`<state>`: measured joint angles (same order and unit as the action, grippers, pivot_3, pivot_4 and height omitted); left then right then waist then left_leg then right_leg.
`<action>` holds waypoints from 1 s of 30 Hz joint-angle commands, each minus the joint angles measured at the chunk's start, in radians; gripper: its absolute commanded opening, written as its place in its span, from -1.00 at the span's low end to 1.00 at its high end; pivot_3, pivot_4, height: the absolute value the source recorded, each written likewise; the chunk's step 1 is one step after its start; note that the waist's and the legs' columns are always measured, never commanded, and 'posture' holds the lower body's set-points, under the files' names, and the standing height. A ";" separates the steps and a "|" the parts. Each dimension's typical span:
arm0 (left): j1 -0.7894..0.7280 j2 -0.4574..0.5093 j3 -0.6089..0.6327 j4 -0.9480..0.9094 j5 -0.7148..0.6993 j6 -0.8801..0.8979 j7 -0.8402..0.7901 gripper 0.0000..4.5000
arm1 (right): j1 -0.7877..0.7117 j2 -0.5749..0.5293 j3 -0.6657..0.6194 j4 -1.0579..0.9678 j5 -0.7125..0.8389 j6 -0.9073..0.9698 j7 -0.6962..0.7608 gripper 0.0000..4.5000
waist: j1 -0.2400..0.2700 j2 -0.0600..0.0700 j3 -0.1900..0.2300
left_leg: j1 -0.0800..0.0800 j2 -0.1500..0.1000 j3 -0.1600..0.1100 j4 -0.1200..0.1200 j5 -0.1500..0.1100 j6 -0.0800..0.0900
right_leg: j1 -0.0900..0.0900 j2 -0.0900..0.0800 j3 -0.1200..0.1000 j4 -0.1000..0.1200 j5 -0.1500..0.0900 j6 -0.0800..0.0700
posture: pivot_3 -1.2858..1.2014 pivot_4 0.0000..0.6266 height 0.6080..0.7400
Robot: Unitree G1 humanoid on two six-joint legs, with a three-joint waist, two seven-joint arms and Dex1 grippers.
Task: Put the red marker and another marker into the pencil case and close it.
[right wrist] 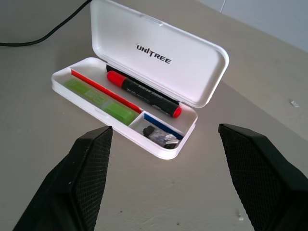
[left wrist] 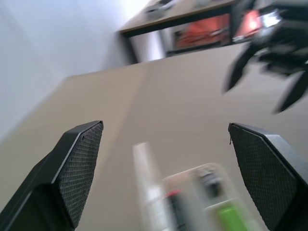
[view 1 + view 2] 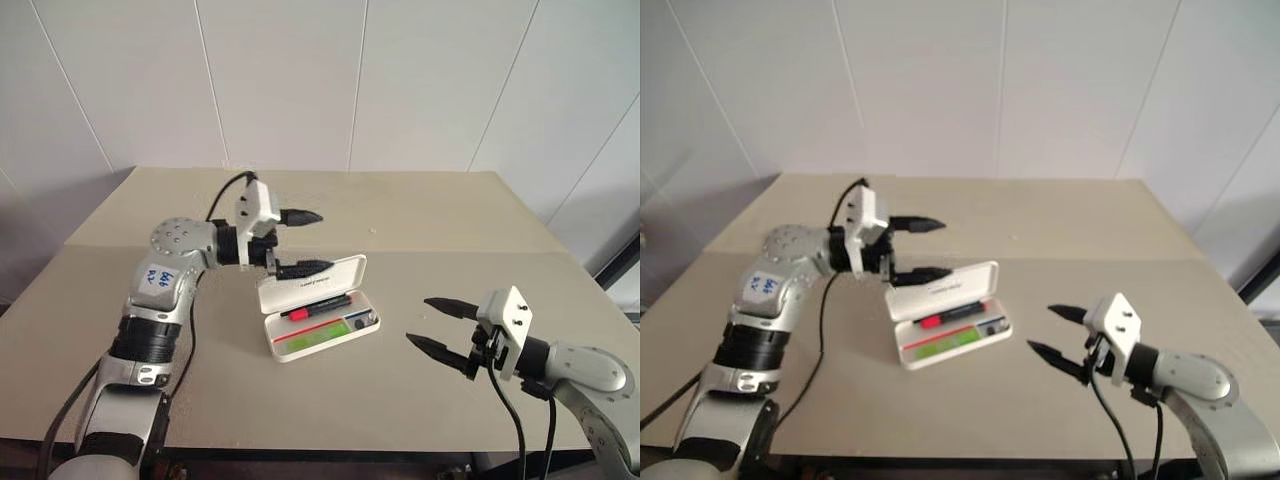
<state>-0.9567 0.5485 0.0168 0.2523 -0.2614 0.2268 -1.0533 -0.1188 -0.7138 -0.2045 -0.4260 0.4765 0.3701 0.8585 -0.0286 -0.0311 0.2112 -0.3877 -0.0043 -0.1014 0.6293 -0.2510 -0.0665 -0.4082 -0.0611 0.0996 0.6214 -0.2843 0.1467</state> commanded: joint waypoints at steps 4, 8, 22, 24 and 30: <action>-0.038 0.071 0.079 0.194 0.056 -0.087 0.133 0.97 | -0.052 0.003 -0.038 0.041 0.069 -0.055 0.069 1.00 | 0.000 0.000 0.000 | 0.000 0.000 0.000 0.000 0.000 0.000 | 0.000 -0.001 0.000 0.000 0.000 0.000 | 0.03 -0.52 1.00; -0.003 0.101 0.086 0.225 0.070 -0.021 0.189 0.69 | -0.076 -0.003 -0.045 0.085 0.091 -0.086 0.110 1.00 | 0.002 0.000 0.000 | -0.001 0.000 0.000 0.000 0.000 0.000 | 0.000 -0.001 0.000 0.000 0.000 0.001 | 0.03 -0.52 1.00; 0.077 0.120 0.130 0.364 0.028 0.037 0.163 -0.99 | -0.176 0.000 -0.049 0.240 0.188 -0.143 0.285 1.00 | 0.000 0.000 0.000 | 0.000 0.000 0.000 0.000 0.000 0.001 | 0.000 0.000 0.000 0.002 0.000 0.000 | 0.03 -0.52 1.00; 0.062 0.114 0.130 0.425 0.021 0.061 0.140 -0.99 | -0.191 0.000 -0.047 0.263 0.194 -0.150 0.314 1.00 | -0.001 0.000 0.000 | 0.000 0.000 0.000 0.000 0.000 0.001 | 0.000 0.000 0.000 0.002 0.000 0.000 | 0.03 -0.52 1.00; -0.012 0.091 0.118 0.611 0.017 0.120 0.084 -0.99 | -0.224 -0.007 -0.042 0.308 0.190 -0.156 0.361 1.00 | 0.000 0.000 0.000 | -0.001 0.000 0.000 0.000 0.000 0.001 | -0.001 0.000 0.000 0.001 0.000 0.000 | 0.03 -0.52 1.00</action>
<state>-0.9310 0.6413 0.1205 0.8354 -0.2295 0.3334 -0.9464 -0.3247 -0.7093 -0.2234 -0.1086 0.6496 0.2354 1.2055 -0.0282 -0.0311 0.2112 -0.3885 -0.0048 -0.1014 0.6296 -0.2514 -0.0659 -0.4091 -0.0617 0.0992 0.6231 -0.2840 0.1472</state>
